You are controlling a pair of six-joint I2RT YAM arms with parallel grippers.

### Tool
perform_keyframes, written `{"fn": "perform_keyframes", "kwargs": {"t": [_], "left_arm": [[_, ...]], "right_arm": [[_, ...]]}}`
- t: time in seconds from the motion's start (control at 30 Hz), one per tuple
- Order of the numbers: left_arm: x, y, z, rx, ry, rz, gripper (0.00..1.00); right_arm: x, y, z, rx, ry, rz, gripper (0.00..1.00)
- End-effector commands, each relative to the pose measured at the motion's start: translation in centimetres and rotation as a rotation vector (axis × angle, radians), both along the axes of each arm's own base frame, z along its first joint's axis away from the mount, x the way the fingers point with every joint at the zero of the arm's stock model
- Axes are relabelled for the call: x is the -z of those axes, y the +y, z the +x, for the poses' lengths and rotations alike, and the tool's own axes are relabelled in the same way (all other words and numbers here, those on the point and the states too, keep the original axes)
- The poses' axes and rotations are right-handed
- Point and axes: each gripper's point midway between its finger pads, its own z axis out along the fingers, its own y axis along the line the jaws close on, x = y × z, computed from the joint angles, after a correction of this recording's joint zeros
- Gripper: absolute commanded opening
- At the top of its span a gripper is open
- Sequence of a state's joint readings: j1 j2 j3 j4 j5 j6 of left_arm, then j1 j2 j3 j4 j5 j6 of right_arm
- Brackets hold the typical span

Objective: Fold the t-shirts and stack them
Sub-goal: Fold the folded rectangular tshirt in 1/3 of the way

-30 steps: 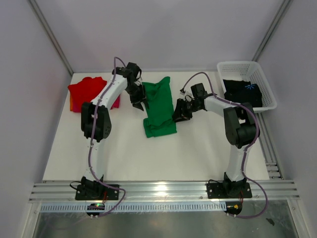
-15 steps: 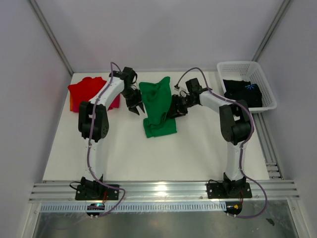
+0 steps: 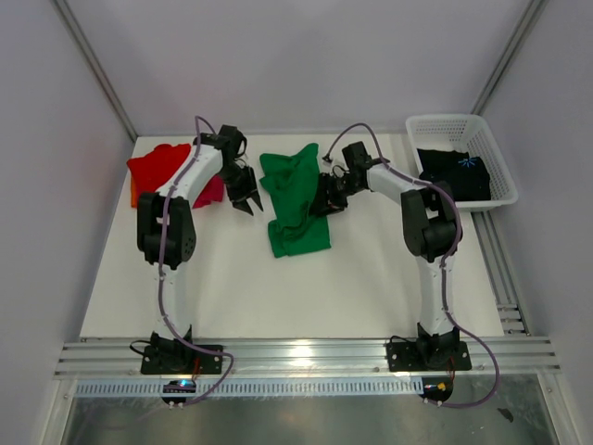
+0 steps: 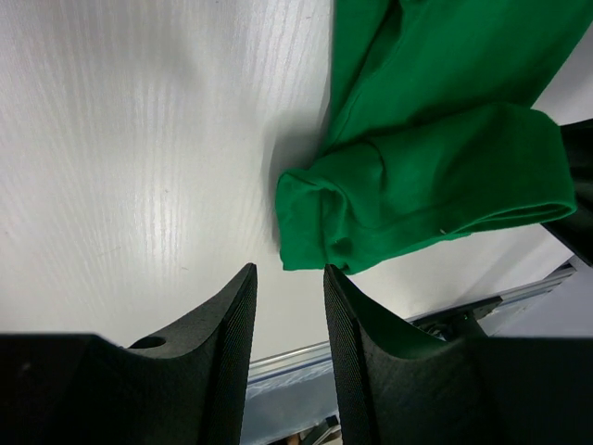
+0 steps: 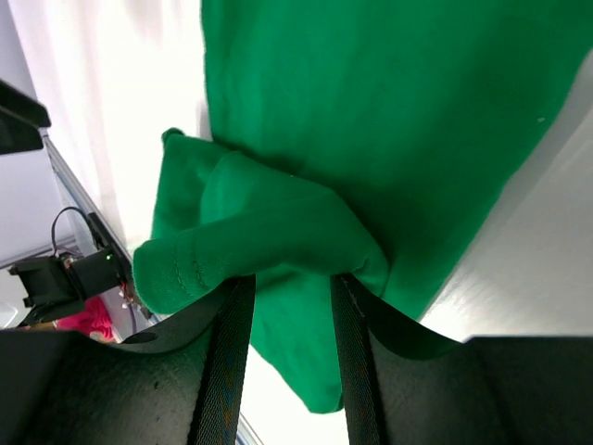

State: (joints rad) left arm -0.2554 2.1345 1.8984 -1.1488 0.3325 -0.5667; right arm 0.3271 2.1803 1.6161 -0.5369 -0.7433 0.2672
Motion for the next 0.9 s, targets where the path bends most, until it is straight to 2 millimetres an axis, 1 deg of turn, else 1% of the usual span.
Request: {"fn": "perform_keyframes", "kwargs": {"t": [0.0,0.07,0.1,0.13,0.23,0.3,0.33,0.37,0.4,0.5,0.6,0.67,0.7,0.73,0.77,0.8,0.83,0.87], "left_arm": [[-1.5,0.4,0.0,0.011,-0.052,-0.008,0.37],[-1.4,0.6,-0.1,0.010,-0.048,-0.007,0.37],[-1.4,0.6,-0.2,0.012,-0.047,-0.006,0.37],[-1.4,0.7,-0.3,0.010,-0.045,-0.005,0.37],[-1.6,1.0,-0.5,0.008,-0.044,-0.005,0.37],[-1.5,1.2,-0.6,0.012,-0.046,-0.001,0.37],[-1.5,1.3,-0.7,0.012,-0.043,0.000,0.37],[-1.5,1.3,-0.8,0.012,-0.042,-0.001,0.37],[-1.3,1.3,-0.9,0.014,-0.036,0.001,0.37],[-1.3,1.4,-1.0,0.012,-0.035,0.001,0.37],[-1.1,1.4,-1.1,0.013,-0.033,0.003,0.37],[-1.1,1.5,-1.1,0.013,-0.030,0.004,0.37],[-1.2,1.5,-1.1,0.014,-0.032,0.001,0.37],[-1.3,1.5,-1.0,0.009,-0.035,-0.002,0.37],[-1.4,1.4,-0.9,0.009,-0.039,-0.009,0.37],[-1.5,1.4,-0.8,0.005,-0.042,-0.013,0.37],[-1.5,1.4,-0.7,0.001,-0.044,-0.016,0.37],[-1.6,1.3,-0.6,-0.001,-0.046,-0.021,0.37]], "right_arm": [[0.0,-0.2,1.8,0.017,-0.043,-0.041,0.43],[-0.3,-0.3,2.9,0.033,-0.065,-0.058,0.43],[0.2,-0.3,3.3,0.044,-0.056,-0.065,0.43],[-0.4,-0.3,4.1,0.055,-0.073,-0.062,0.43],[-0.8,-0.7,6.1,0.102,-0.089,-0.063,0.43],[-0.7,-1.6,7.3,0.143,-0.084,-0.063,0.43],[-1.3,-1.6,7.9,0.150,-0.098,-0.058,0.43],[-1.3,-2.1,8.5,0.167,-0.098,-0.061,0.43],[-1.8,-2.4,9.0,0.175,-0.108,-0.063,0.43],[-1.7,-3.3,9.7,0.189,-0.113,-0.088,0.43],[-2.2,-3.8,9.5,0.193,-0.128,-0.115,0.43],[-3.5,-3.9,8.7,0.189,-0.144,-0.108,0.43],[-3.0,-4.0,8.0,0.188,-0.137,-0.109,0.43],[-3.5,-4.0,7.4,0.190,-0.141,-0.104,0.43],[-5.6,-3.9,7.1,0.190,-0.183,-0.086,0.43],[-5.1,-4.0,6.1,0.185,-0.174,-0.089,0.43],[-5.6,-3.4,5.3,0.169,-0.183,-0.085,0.43],[-6.9,-3.2,4.6,0.150,-0.215,-0.081,0.43]]}}
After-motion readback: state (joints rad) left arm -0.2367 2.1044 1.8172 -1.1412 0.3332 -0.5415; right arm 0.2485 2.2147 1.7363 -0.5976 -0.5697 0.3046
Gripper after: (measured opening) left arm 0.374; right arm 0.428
